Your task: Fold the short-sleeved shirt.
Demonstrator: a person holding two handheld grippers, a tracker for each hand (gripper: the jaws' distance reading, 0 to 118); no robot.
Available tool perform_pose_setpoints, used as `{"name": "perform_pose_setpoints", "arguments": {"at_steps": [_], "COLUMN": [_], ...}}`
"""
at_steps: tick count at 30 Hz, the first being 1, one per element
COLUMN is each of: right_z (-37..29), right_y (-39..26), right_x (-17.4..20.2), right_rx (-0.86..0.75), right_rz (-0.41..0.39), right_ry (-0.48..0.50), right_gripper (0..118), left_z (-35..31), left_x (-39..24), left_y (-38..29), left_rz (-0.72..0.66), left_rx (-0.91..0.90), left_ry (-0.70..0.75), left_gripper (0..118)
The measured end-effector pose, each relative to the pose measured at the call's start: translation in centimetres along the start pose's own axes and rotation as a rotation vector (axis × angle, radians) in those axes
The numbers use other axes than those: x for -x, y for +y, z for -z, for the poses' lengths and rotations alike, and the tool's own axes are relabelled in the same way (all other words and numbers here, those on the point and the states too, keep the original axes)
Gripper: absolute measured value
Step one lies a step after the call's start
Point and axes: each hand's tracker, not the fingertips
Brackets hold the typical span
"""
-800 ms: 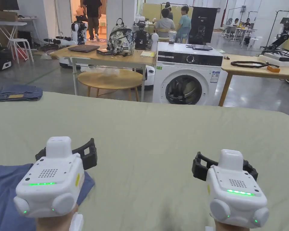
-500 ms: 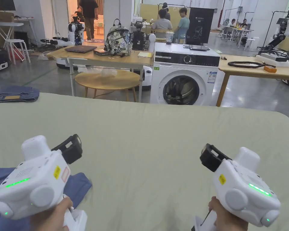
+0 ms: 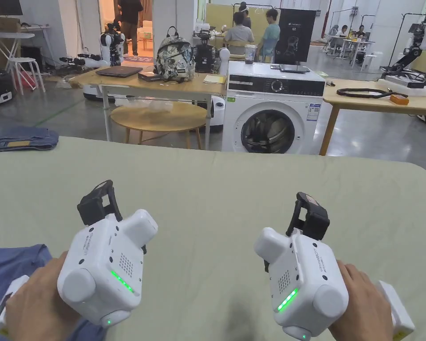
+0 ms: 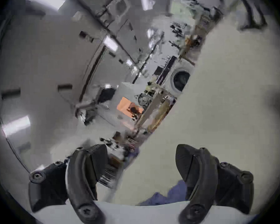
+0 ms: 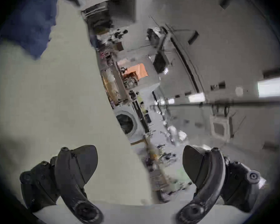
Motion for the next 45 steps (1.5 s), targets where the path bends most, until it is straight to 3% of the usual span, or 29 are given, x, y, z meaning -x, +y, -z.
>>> {"name": "perform_pose_setpoints", "arguments": {"at_steps": [1,4,8,9,11,15,22,24,25,26,29,31,37,45], "right_z": [0.1,-0.3,0.0,0.0,-0.2,-0.6,-0.9,-1.5,-1.6,-1.8,-1.8,-1.5,-2.1,-2.0], "right_y": [0.0,-0.3,-2.3,-2.8,-3.4,-3.8,-3.4,-2.7,-2.6,-2.4,-2.3,-2.4,-2.6,-2.3], "right_x": [-0.3,-2.1,-3.6,-3.8,-3.9,-3.8,-3.6,-3.5,-3.4,-3.3,-3.2,-3.2,-3.6,-3.8], "right_rx": [0.025,0.123,0.232,0.257,0.269,0.263,0.253,0.249,0.247,0.244,0.249,0.256,0.234,0.233], "right_rz": [0.100,0.531,1.037,1.126,1.206,1.196,1.149,1.132,1.127,1.117,1.096,1.100,1.133,1.101], "right_ry": [0.020,0.111,0.115,0.103,0.077,0.055,0.065,0.063,0.065,0.060,0.033,0.036,0.040,0.052], "right_gripper": [108,108,108,108,108,108,108,102,89,67,13,2,0,0], "left_z": [0.0,0.4,1.0,1.1,1.0,0.5,0.6,0.3,0.3,0.2,0.1,0.0,-0.7,-0.2], "left_x": [0.4,1.9,3.0,3.1,3.0,2.3,2.7,2.7,2.7,2.6,2.6,2.7,2.9,3.2], "left_y": [0.0,-0.6,-2.9,-3.2,-3.3,-2.7,-2.1,-1.8,-1.7,-1.5,-1.3,-1.3,-1.0,-1.7], "left_rz": [-0.095,-0.472,-0.956,-1.008,-1.025,-0.992,-1.055,-1.035,-1.015,-0.988,-0.929,-0.917,-0.925,-0.950], "left_rx": [0.012,0.050,0.013,0.013,-0.004,-0.032,-0.006,0.012,0.016,0.021,0.015,-0.003,-0.009,0.051], "left_ry": [-0.018,-0.083,-0.159,-0.154,-0.145,-0.118,-0.098,-0.079,-0.067,-0.036,-0.016,-0.042,-0.019,-0.068], "left_gripper": [88,88,88,88,88,88,86,63,46,29,13,4,0,0]}}
